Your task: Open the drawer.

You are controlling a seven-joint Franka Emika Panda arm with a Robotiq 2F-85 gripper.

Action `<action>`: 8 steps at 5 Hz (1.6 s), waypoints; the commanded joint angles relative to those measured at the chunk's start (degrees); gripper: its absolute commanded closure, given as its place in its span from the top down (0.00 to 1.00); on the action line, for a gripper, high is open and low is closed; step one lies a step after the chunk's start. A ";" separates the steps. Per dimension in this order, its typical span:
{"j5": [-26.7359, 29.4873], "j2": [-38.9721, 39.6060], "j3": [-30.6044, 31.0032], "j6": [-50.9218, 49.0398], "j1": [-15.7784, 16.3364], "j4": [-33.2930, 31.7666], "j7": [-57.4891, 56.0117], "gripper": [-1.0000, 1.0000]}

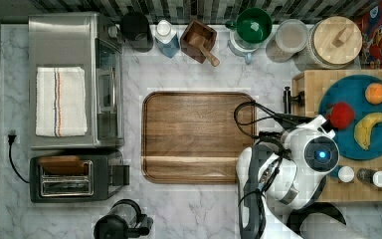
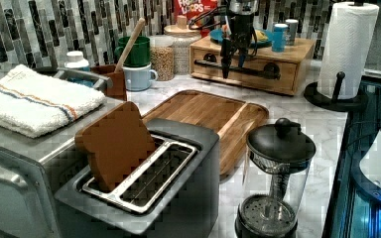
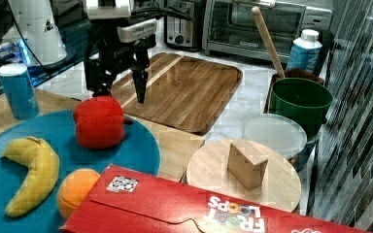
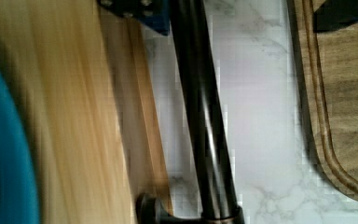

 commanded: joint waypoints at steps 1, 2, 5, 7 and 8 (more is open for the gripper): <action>7.15 4.99 6.25 5.17 3.60 1.41 1.51 1.00; 3.39 1.76 4.84 0.08 9.60 0.73 12.26 1.00; -0.21 5.32 8.44 9.22 16.39 -1.45 23.90 1.00; 1.32 0.72 11.47 5.01 20.98 -4.53 29.87 1.00; -0.27 -1.67 13.02 1.78 22.30 -4.53 35.35 1.00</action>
